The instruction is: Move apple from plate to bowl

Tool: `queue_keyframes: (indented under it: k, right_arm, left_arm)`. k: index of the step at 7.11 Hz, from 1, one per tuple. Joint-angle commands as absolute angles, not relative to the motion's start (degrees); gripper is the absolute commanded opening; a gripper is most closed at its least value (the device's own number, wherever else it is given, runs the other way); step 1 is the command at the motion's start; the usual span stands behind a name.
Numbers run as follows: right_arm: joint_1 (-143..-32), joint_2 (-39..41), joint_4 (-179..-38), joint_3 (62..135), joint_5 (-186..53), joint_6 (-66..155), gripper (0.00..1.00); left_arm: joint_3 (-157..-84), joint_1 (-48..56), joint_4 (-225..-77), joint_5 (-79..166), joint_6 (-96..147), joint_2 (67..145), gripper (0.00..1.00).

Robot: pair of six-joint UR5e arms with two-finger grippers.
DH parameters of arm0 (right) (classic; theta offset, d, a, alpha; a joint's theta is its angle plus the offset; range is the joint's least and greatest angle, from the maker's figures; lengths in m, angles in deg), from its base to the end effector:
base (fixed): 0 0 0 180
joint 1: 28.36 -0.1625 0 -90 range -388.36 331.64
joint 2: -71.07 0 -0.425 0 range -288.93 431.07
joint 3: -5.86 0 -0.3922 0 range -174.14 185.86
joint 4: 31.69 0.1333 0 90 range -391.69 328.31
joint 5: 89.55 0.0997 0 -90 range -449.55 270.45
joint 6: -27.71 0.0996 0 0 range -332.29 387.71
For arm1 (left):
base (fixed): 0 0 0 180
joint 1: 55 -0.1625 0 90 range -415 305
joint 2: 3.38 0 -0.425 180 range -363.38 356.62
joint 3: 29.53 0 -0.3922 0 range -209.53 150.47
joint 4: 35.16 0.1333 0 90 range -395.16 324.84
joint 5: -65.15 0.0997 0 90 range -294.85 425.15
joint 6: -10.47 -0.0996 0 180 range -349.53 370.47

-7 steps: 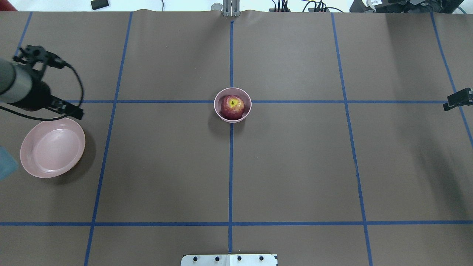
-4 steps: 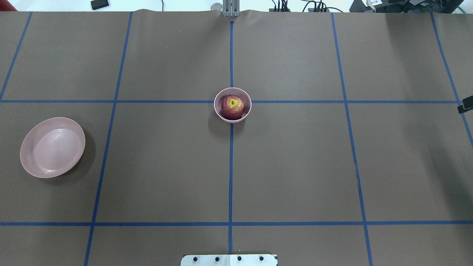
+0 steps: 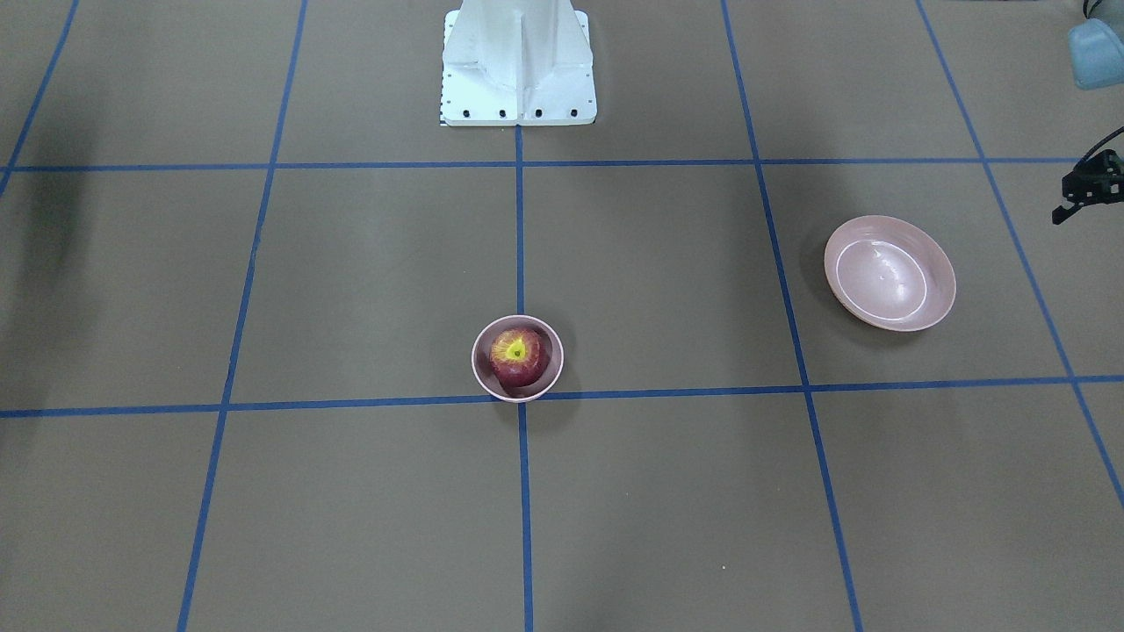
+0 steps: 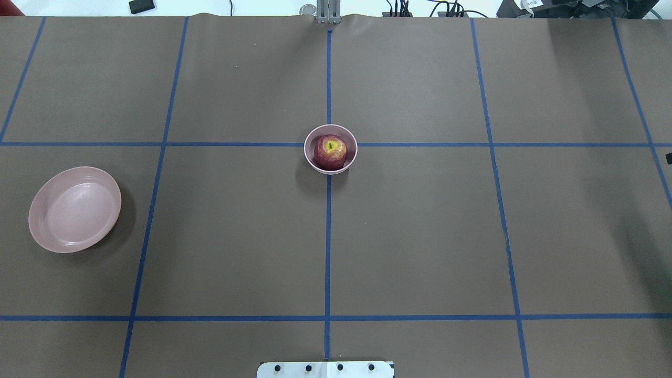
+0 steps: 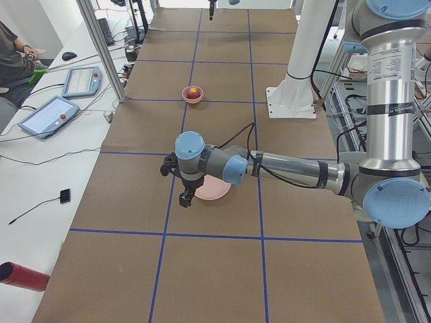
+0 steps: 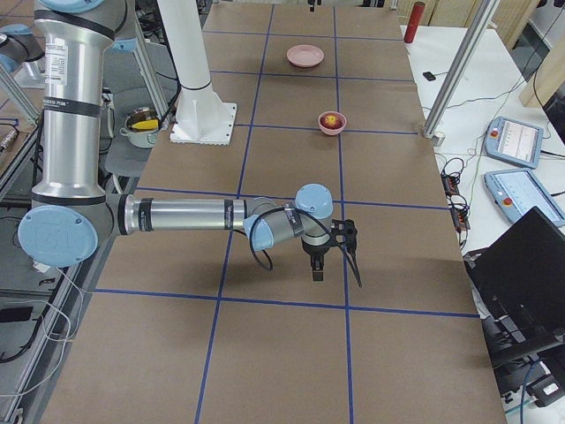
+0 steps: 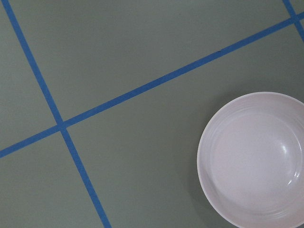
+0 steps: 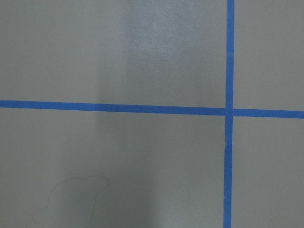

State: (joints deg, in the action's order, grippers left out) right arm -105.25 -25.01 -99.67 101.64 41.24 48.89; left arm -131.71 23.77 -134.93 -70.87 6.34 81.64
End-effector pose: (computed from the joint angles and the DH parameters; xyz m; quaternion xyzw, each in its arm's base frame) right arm -0.0396 -0.4710 0.6203 0.0679 -0.3791 -0.0007 0.9229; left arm 0.0306 -0.4708 0.5738 0.1116 0.3943 0.1788 0.8945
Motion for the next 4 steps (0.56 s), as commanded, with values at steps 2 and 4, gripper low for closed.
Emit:
queue_keyframes:
  k: [2,4]
  right_arm:
    - [-105.7,-24.9,-99.1,101.1,41.5,48.7,1.0]
    - [-106.5,-24.8,-100.8,101.4,47.2,48.5,1.0]
  left_arm:
    - [-132.5,23.8,-135.6,-71.0,8.9,80.0,0.98]
    - [-131.5,23.9,-135.2,-71.2,9.2,79.9,0.98]
